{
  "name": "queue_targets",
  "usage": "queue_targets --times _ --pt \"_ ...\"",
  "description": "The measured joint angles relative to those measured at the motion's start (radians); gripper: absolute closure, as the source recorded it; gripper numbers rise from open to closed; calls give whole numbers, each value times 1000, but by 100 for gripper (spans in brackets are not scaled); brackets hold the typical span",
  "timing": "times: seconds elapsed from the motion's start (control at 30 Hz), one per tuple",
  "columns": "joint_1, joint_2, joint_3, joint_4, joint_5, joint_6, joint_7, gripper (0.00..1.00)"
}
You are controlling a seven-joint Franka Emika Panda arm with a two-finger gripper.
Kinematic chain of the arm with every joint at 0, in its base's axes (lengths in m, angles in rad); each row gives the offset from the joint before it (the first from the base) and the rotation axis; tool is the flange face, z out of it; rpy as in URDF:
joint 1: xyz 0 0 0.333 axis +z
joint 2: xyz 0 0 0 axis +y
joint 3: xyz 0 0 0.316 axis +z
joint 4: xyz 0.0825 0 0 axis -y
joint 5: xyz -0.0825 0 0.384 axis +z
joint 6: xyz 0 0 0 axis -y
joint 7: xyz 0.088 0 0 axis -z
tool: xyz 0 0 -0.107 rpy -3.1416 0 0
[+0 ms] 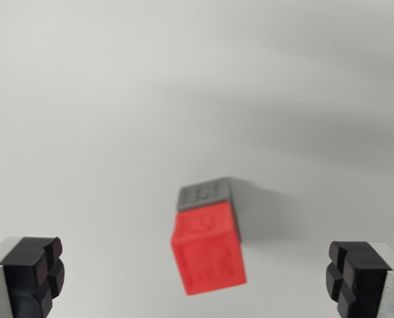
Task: Destack cube
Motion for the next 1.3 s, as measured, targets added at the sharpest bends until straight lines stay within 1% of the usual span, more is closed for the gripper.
queue_targets --times 0.17,0.2,0.37,0.4,0.7,0.73,1.0,1.1,1.2,1.3 --pt "-2 -18 -8 -61 -5 43 -51 0" --pt "-3 -20 -9 -67 -5 48 -57 0" --pt "-4 -38 -20 -132 -10 96 -114 0" --pt "-4 -39 -21 -138 -11 101 -120 0" --pt "-8 -61 -42 -247 -24 191 -223 0" --pt "-8 -62 -43 -253 -25 196 -228 0" --pt "-15 -72 -64 -346 -38 282 -323 0" --pt "-17 -72 -71 -371 -42 308 -346 0" --pt "-17 -55 -73 -379 -42 338 -354 0" --pt "-17 -5 -73 -379 -37 384 -361 0"
